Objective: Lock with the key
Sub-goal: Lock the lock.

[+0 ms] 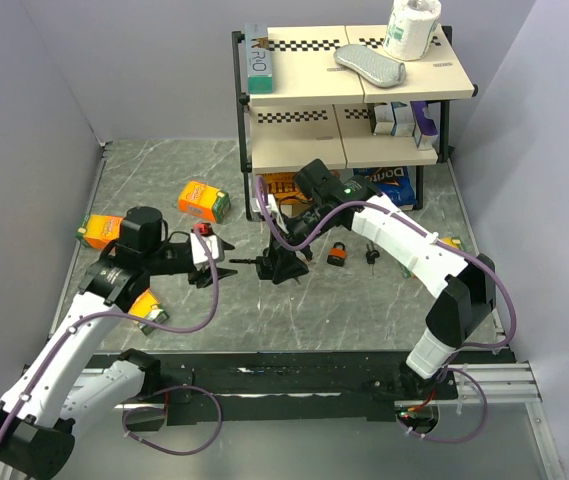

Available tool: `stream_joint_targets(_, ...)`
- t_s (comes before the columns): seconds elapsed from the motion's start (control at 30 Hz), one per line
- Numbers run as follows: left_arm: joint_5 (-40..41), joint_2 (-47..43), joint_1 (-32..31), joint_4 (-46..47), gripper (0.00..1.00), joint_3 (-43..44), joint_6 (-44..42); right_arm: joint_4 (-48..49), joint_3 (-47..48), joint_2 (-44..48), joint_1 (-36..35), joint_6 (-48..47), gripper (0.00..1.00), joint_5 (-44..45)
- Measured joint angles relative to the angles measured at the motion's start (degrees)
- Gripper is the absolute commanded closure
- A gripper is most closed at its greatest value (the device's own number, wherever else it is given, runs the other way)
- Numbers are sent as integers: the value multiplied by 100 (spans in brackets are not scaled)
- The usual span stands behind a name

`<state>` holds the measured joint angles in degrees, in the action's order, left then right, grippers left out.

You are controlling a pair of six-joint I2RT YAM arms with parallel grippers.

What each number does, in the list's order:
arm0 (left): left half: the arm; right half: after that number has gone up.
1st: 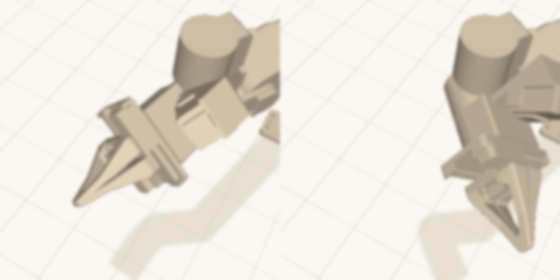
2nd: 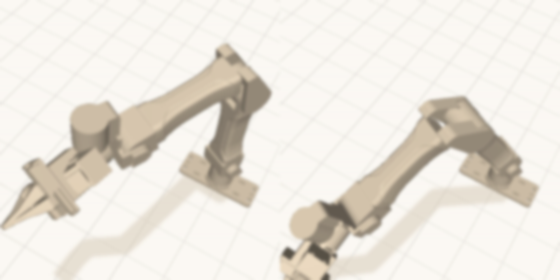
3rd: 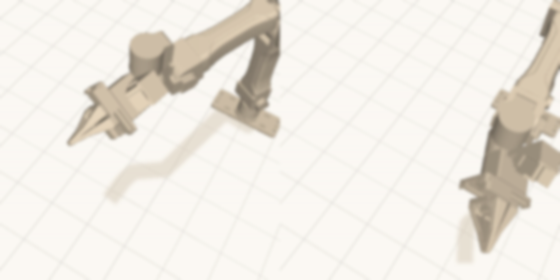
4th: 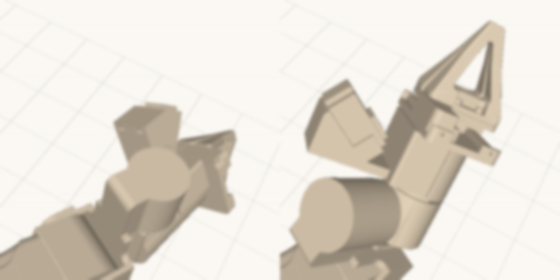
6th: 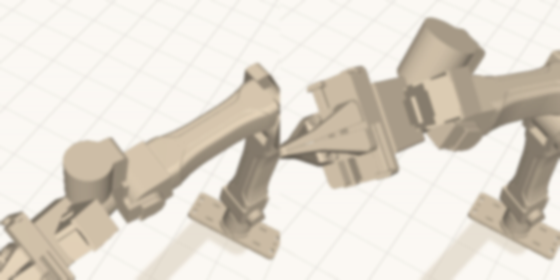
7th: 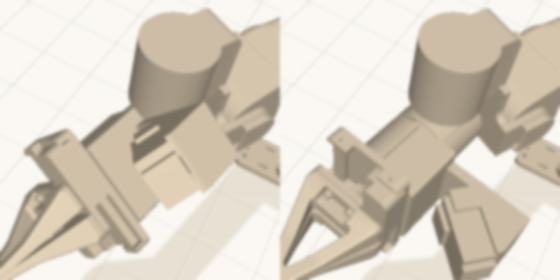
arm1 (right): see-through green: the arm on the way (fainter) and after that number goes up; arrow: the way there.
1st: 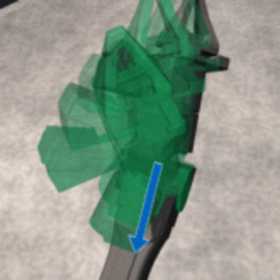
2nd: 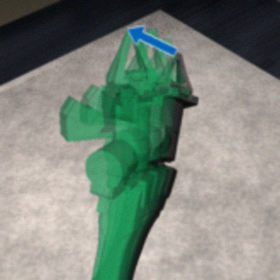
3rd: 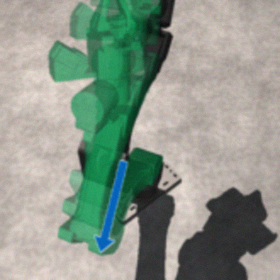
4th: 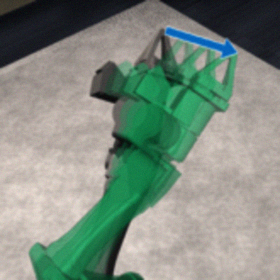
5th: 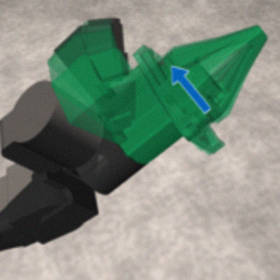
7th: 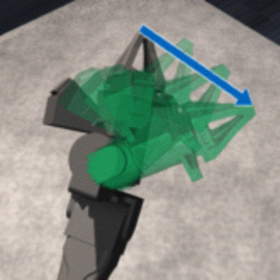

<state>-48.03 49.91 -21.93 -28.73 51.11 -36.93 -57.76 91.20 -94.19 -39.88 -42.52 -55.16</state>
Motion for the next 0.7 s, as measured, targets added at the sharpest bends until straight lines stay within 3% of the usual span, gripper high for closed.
stream_joint_targets(0.33, 446, 372, -402, 142, 59, 0, 50, -164, 0, 0, 0, -85, 100, -83)
stream_joint_targets(0.57, 682, 448, -608, 103, 63, 0, -55, -203, 0, 0, 0, -85, 100, -96)
stream_joint_targets(0.7, 758, 448, -647, 87, 73, 0, -103, -201, 0, 0, 0, -81, 100, -98)
